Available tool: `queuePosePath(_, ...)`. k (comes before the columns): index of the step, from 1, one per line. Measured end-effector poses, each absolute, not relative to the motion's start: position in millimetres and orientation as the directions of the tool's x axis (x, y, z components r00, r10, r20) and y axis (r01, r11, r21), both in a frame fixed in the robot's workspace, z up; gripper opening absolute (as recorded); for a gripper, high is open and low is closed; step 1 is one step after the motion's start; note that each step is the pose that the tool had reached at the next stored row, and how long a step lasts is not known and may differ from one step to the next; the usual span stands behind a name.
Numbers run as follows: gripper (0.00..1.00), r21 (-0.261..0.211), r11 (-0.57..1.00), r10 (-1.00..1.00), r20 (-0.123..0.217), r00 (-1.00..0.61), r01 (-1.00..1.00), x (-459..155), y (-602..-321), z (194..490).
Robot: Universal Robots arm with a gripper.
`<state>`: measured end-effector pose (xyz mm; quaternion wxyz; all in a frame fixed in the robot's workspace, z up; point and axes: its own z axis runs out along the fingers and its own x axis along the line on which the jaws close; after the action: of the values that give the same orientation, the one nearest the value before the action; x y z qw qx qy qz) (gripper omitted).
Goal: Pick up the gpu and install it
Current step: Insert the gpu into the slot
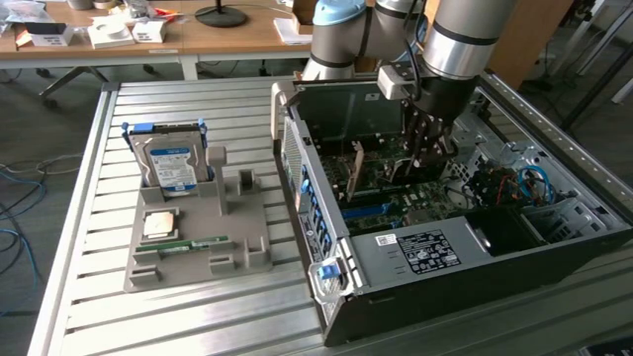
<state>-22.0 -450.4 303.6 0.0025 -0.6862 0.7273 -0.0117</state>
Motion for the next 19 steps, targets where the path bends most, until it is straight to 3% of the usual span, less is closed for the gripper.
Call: queuePosePath(19, 0.26, -0.021, 0.058, -0.998, 0.012, -0.058, -0.998, -24.7, -450.5, 298.7)
